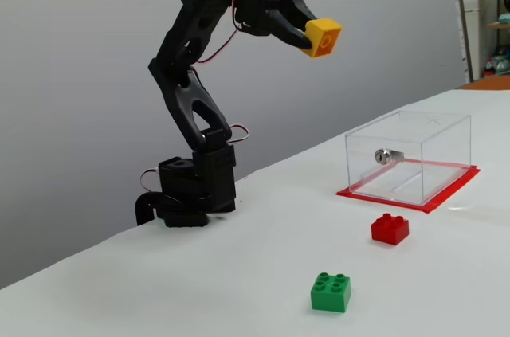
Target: Pick the yellow lego brick and place it into the transparent box
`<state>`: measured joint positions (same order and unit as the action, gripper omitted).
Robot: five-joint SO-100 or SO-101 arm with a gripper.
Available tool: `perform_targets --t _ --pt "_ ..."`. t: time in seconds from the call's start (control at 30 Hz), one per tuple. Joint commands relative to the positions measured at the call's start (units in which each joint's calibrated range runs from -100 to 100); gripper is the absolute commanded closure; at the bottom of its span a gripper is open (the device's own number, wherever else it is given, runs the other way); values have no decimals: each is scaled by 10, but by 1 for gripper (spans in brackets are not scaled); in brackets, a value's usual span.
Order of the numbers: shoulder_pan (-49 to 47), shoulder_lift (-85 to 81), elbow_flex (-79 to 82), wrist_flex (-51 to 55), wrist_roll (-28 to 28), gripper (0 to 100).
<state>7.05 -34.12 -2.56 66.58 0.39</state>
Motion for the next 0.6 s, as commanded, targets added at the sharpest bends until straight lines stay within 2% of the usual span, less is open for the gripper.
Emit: perform_targets --t 0.0,0.57 --pt "-55 -7 -11 -3 0 91" --pt "-300 43 11 -7 -1 91"
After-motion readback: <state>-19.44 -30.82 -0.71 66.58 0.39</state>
